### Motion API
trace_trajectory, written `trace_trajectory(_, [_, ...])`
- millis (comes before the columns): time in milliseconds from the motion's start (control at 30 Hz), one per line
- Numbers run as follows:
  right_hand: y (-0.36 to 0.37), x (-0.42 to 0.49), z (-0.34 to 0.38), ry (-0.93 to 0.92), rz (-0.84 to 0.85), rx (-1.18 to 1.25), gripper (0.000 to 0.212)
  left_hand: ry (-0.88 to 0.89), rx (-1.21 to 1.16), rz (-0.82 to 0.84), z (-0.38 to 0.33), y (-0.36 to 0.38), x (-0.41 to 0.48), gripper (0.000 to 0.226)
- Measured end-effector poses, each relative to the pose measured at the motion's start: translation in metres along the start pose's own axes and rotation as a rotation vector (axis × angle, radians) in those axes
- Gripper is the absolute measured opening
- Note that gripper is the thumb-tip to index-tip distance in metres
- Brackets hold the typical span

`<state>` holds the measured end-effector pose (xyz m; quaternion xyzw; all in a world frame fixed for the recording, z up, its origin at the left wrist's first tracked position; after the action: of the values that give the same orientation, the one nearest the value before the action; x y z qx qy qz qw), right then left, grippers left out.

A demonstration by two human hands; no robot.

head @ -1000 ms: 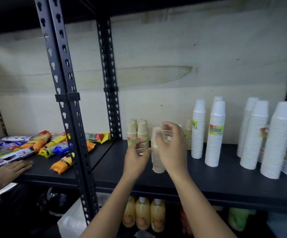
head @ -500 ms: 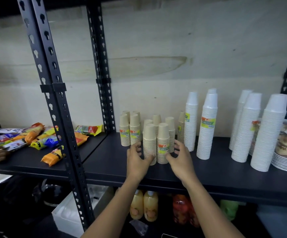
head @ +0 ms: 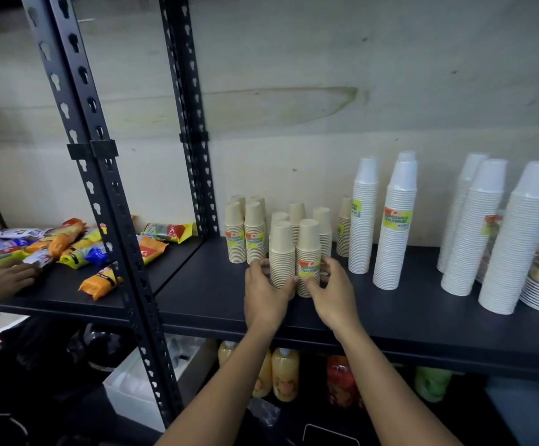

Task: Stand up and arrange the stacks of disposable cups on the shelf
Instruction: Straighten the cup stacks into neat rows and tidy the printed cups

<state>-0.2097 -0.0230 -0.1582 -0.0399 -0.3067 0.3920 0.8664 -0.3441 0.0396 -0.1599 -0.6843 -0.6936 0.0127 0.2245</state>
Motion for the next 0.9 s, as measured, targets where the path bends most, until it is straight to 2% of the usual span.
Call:
trace_trajectory(200, [0.0, -0.007, 0.011, -0.028, -0.048, -0.085, 0.056, 0.005, -0.049, -0.001, 0.002, -0.017, -0.001, 0.059])
trace_trajectory(367, [0.007, -0.027, 0.036, -0.113, -0.151, -0.021, 0.052, 0.022, -0.098, -0.029, 0.013, -0.055, 0.01, 0.064])
trace_trajectory(500, [0.037, -0.033, 0.058, -0.176, -0.076, 0.036, 0.052, 0.0, -0.072, -0.069, 0.026, -0.097, 0.033, 0.062])
trace_trajectory(700, [0.104, -0.025, 0.074, -0.223, 0.055, -0.068, 0.053, -0.034, 0.038, -0.05, 0.049, -0.125, 0.074, 0.066])
trace_trajectory(900, [0.149, -0.003, 0.072, -0.091, 0.014, -0.091, 0.058, -0.053, 0.023, 0.006, 0.064, -0.106, 0.102, 0.062])
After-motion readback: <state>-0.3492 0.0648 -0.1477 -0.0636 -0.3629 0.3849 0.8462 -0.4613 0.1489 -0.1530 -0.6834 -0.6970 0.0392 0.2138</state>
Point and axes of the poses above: each hand's wrist, its own x-axis towards the middle knuckle, its own y-axis out of the palm, z = x × y, the point moved 1 cm from there along x, towards the middle knuckle, and after that the axes turned 8 degrees about -y, right-handed, at the moved point
